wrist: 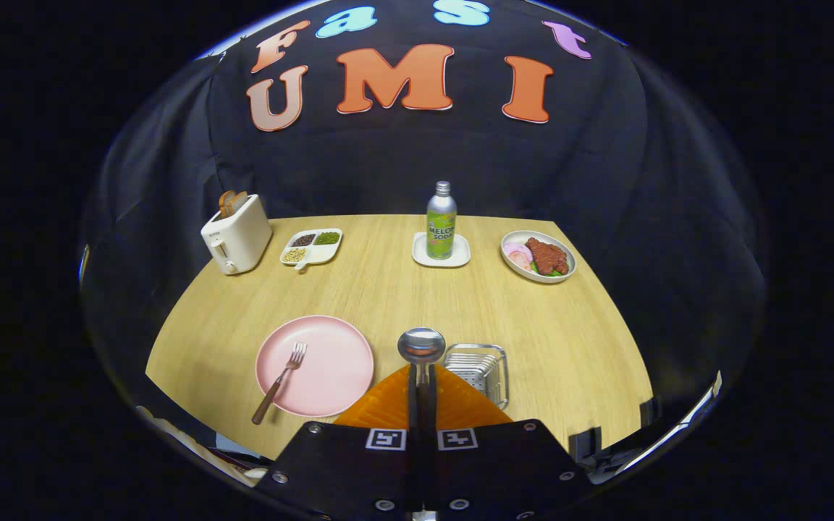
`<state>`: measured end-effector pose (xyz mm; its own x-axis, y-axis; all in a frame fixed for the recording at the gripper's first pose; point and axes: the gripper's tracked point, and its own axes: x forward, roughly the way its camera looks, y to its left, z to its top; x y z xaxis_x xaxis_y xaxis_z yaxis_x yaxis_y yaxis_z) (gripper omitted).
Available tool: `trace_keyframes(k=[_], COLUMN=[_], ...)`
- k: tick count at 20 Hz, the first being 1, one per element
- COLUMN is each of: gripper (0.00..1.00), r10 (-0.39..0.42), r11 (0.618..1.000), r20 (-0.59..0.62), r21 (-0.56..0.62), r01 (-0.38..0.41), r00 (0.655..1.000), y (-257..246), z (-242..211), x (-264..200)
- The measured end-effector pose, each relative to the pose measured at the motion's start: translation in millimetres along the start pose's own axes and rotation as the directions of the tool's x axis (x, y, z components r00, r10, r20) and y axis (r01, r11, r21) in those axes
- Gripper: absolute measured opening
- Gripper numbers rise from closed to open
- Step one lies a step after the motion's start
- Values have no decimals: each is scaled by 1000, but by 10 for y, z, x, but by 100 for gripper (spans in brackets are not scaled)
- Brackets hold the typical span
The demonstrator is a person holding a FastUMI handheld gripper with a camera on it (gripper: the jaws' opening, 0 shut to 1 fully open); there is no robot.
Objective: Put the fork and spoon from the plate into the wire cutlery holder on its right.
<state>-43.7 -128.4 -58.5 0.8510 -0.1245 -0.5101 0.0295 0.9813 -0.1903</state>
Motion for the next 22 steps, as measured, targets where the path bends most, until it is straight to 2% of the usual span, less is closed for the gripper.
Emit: trace_keyframes(k=[5,22], gripper=[2,4], r10=[-42,-28], r11=[999,1000], r20=[-85,-255], r21=[-12,-14], r01=[41,25], r00=[995,967], y=[-269,-347], z=[-220,-570], x=[17,602])
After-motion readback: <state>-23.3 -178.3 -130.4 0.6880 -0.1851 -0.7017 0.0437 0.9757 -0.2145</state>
